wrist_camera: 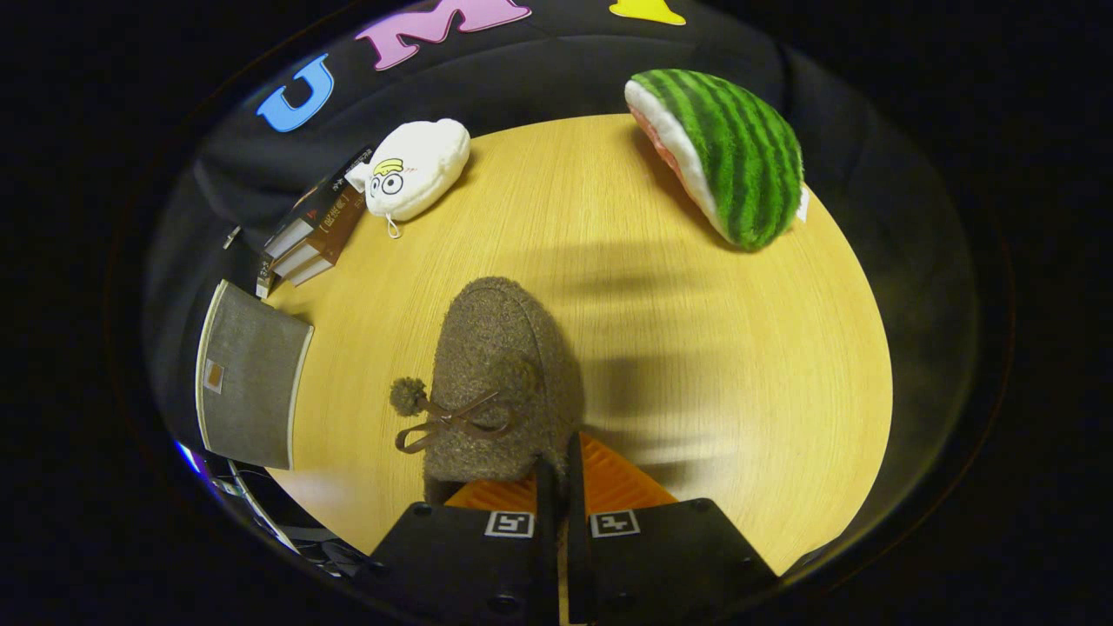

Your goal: Open the storage box then place both shoes into the box .Put the left shoe in first, then the right shoe, with the right side of both shoes facing outward in a uniform manner.

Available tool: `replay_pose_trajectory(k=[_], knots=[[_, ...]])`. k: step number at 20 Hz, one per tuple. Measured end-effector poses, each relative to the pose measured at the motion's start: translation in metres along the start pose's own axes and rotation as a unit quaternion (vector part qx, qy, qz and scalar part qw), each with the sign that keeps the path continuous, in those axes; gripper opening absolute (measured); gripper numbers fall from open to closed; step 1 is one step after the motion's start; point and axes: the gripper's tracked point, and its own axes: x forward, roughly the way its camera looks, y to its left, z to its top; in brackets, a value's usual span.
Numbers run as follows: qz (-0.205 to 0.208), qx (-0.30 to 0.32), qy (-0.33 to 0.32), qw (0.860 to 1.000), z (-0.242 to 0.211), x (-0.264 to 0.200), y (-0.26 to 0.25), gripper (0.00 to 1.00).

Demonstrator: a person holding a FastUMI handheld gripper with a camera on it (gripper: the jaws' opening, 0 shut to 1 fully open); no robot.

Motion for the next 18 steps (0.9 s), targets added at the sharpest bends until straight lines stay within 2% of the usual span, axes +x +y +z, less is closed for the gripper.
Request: replay_pose_trajectory(k=[1,4,9,12,18], knots=[[-0.001,-0.002,0.003,1.000,-0.003,-0.004,0.001,0.06],[-0.009,0.013,-0.004,1.000,-0.003,-0.021,0.007,0.06],[-0.011,0.066,-0.024,0.998,0.002,-0.069,0.042,0.06],[-0.015,0.107,-0.041,0.993,0.006,-0.096,0.075,0.06],[0.028,0.154,-0.081,0.984,0.021,-0.141,0.175,0.06]])
